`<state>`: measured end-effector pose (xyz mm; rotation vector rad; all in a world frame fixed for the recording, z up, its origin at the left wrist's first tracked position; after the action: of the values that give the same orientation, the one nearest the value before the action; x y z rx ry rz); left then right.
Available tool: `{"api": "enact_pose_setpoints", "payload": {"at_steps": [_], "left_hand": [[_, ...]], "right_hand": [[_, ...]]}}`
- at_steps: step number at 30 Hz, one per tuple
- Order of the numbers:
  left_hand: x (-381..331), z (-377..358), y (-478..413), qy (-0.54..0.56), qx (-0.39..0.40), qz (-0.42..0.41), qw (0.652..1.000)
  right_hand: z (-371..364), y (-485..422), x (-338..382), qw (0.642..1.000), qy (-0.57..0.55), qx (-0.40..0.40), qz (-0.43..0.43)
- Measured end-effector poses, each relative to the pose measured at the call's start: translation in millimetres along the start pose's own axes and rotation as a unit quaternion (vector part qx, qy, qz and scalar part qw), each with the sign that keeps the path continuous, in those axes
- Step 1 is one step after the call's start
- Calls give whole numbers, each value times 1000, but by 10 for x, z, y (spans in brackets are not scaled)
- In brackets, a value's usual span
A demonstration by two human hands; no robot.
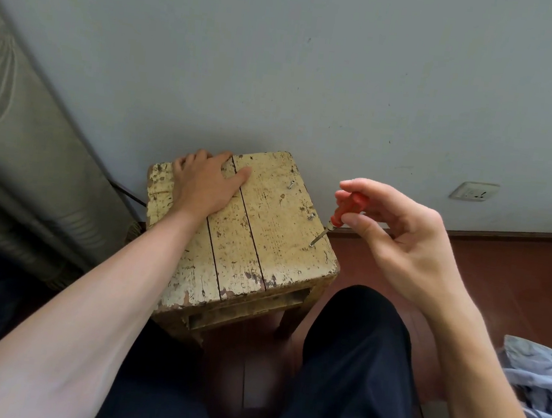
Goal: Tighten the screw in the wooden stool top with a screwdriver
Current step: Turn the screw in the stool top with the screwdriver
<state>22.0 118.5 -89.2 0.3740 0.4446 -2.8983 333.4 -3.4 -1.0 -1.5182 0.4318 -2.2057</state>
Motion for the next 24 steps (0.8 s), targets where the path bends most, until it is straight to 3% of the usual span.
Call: {"api": "enact_pose_setpoints", "payload": {"at_steps": [4,8,16,24], "left_hand": [[-2,6,6,3,-2,1,1000],[-9,9,10,6,-1,3,1000],[-14,11,11,11,0,4,1000],[-11,13,12,11,-5,4,1000]], "right_hand": [[8,2,30,996,34,-81,2],[-19,28,68,993,47,-109,24],[88,16,-51,999,41,20,1],[29,16,-11,1000,11,-13,0]]}}
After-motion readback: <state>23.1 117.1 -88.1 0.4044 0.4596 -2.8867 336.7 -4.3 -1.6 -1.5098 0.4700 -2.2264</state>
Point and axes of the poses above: each hand's wrist, its own y-axis away from the middle knuckle, its own z-axis out of the back of the hand, x = y × z, the point moved 4 cm from there along -y, towards the middle knuckle, and after that the axes turned 7 degrees about -x, right-handed, at the moved point
